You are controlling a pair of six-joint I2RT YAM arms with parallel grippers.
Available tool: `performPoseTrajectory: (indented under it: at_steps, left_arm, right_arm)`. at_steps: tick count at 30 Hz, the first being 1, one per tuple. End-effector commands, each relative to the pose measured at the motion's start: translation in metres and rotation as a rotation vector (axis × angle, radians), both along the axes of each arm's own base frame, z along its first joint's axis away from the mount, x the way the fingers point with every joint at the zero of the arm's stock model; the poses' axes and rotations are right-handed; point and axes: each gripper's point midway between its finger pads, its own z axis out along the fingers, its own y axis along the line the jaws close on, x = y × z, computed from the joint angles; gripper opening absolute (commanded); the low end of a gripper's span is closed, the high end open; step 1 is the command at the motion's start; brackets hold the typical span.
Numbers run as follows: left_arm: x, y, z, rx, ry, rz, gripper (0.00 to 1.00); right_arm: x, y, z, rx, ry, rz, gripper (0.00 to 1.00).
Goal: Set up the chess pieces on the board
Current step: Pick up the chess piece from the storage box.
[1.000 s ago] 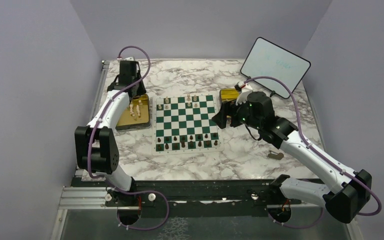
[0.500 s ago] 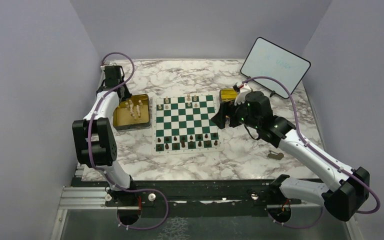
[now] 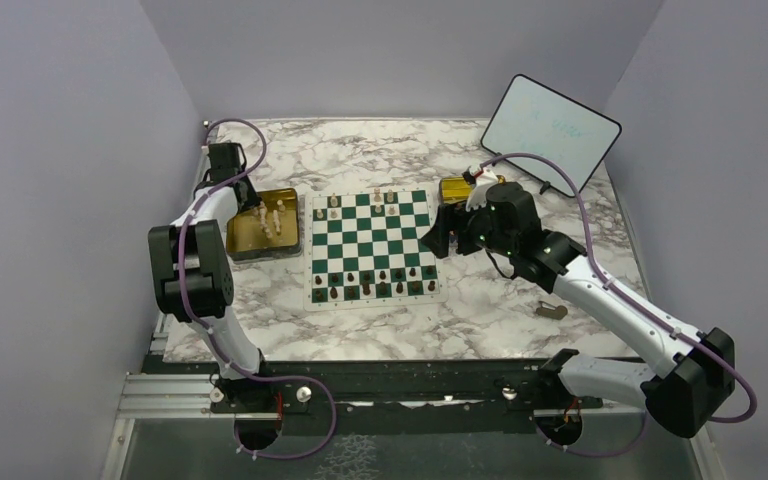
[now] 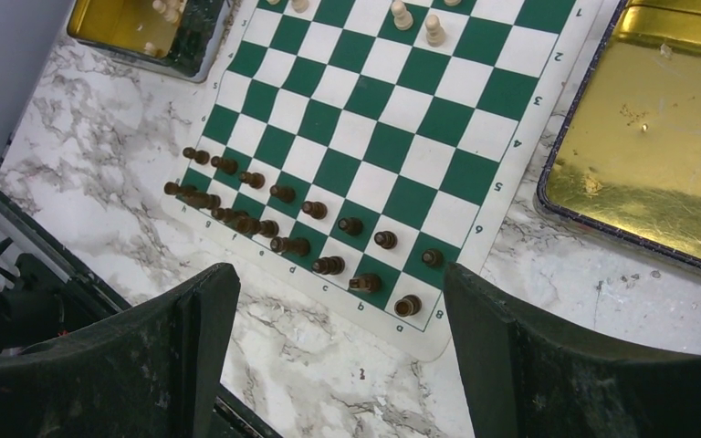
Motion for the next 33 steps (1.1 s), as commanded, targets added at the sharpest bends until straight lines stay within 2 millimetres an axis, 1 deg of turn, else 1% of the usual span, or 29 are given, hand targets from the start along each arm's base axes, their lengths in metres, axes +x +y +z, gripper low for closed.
performPoseTrajectory:
  at_steps: [1,11,19,22,28,33]
  left_arm:
    - [0.015,-0.001,0.0,-0.019,-0.035,-0.026,0.25]
    - [0.018,-0.002,-0.016,-0.02,-0.01,-0.046,0.25]
    - [0.019,-0.001,-0.019,-0.013,-0.004,-0.055,0.25]
    - [0.019,0.0,-0.018,-0.01,0.0,-0.052,0.2]
    - [0.015,-0.001,-0.013,-0.012,0.01,-0.051,0.16]
    - [0.013,0.0,0.003,-0.007,-0.009,-0.04,0.15]
  right_arm:
    - [0.007,0.003,0.012,0.017,-0.035,0.003,0.87]
    - [0.008,0.007,0.009,0.022,-0.028,0.015,0.87]
    - [0.008,0.004,0.011,0.011,-0.035,0.011,0.87]
    - [0.009,0.002,0.013,0.001,-0.044,0.006,0.87]
    - [0.008,0.002,0.011,-0.003,-0.04,0.01,0.87]
    - [0.005,0.002,0.012,0.005,-0.038,0.014,0.87]
